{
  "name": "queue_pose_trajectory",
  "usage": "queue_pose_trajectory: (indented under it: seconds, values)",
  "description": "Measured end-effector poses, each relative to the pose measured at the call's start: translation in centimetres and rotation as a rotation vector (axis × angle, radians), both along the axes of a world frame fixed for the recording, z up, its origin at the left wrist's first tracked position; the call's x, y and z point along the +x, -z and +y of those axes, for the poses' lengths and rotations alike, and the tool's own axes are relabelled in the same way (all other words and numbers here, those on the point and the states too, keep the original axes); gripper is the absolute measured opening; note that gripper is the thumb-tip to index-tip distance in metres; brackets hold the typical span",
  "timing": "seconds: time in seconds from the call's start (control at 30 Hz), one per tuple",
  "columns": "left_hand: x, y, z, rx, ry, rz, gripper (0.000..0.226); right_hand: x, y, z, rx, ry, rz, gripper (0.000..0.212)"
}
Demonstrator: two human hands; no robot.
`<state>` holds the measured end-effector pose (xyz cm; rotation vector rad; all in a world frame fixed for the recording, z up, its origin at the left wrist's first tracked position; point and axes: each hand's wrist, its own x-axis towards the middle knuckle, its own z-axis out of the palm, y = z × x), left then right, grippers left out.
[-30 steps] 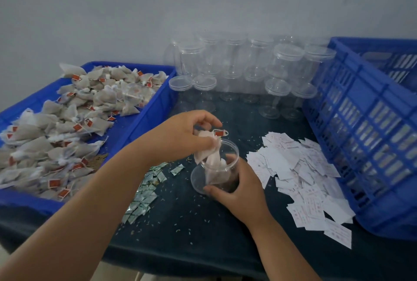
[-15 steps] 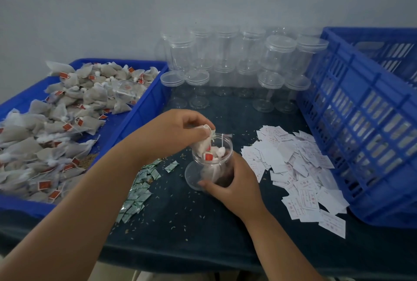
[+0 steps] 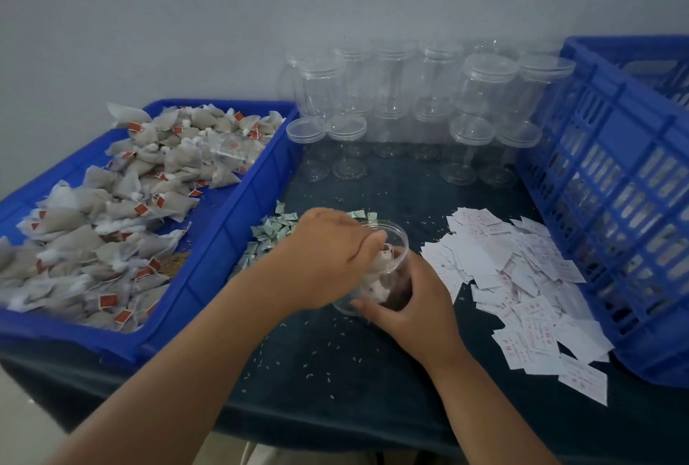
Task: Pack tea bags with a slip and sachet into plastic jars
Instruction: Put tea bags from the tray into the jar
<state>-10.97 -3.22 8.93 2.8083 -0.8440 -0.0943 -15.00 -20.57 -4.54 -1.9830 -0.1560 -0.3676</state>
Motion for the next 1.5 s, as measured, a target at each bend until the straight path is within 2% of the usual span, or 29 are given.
queue_pose_trajectory:
  seconds: [0.1, 0.17, 0.3, 0.4, 0.47, 0.57, 0.6, 0.63, 0.73, 0.83, 0.97, 1.17, 1.27, 1.33, 1.43, 1.5]
  values:
    - [-0.5, 0.8, 0.1, 0.025, 0.017, 0.189, 0.055, 0.0, 0.0, -0.1, -0.008, -0.025, -0.007, 0.064]
    - [-0.9, 0.4, 0.6, -0.072, 0.006, 0.197, 0.059, -0.2, 0.0, -0.1, -0.016, -0.022, -0.005, 0.065]
    - [-1.1, -2.3, 4.1, -0.399, -0.087, -0.072, 0.033, -0.3, 0.1, -0.2, -0.046, 0.0, -0.009, 0.067]
    - [0.2, -4.2, 10.0, -0.468, -0.306, -0.153, 0.016, -0.2, 0.1, -0.2, -0.072, -0.015, -0.015, 0.069]
    - [1.7, -4.9, 15.0, -0.284, -0.518, -0.079, 0.014, -0.3, -0.1, -0.1, -0.071, -0.023, -0.019, 0.068]
    - [3.5, -3.4, 22.1, 0.294, -0.82, 0.206, 0.034, -0.4, -0.2, 0.1, -0.075, -0.032, -0.018, 0.069]
    - [3.5, -2.2, 23.8, 0.416, -0.883, 0.298, 0.043, -0.3, -0.1, 0.1, -0.08, -0.031, -0.014, 0.069]
    - [3.5, -1.0, 24.9, 0.437, -0.939, 0.366, 0.051, -0.3, 0.0, 0.1, -0.085, -0.029, -0.006, 0.069]
    - [3.8, 1.9, 26.8, 0.305, -1.022, 0.36, 0.07, -0.3, 0.1, 0.2, -0.097, -0.023, 0.0, 0.069]
    - [4.7, 2.6, 27.8, 0.295, -1.023, 0.218, 0.065, -0.4, 0.1, 0.3, -0.095, -0.027, -0.016, 0.069]
    - [5.4, 3.2, 28.6, 0.231, -1.012, 0.138, 0.064, -0.2, 0.4, 0.3, -0.093, -0.023, 0.0, 0.07]
    - [5.9, 3.1, 28.0, 0.157, -1.066, 0.209, 0.105, 0.0, 0.7, 0.2, -0.081, -0.033, 0.008, 0.071]
    - [5.4, 2.0, 26.7, -0.093, -1.104, 0.104, 0.067, -0.1, 0.5, 0.3, -0.06, -0.038, 0.013, 0.07]
    - [5.2, 0.4, 25.7, -0.306, -1.133, 0.02, 0.06, -0.2, 0.3, 0.3, -0.055, -0.029, 0.01, 0.07]
    - [4.4, -2.8, 22.1, -0.496, -0.977, -0.172, 0.031, -0.2, -0.1, 0.4, -0.074, -0.021, 0.006, 0.07]
    - [2.9, -4.7, 18.0, -0.633, -0.814, -0.226, 0.031, -0.1, -0.1, 0.4, -0.074, -0.016, 0.011, 0.07]
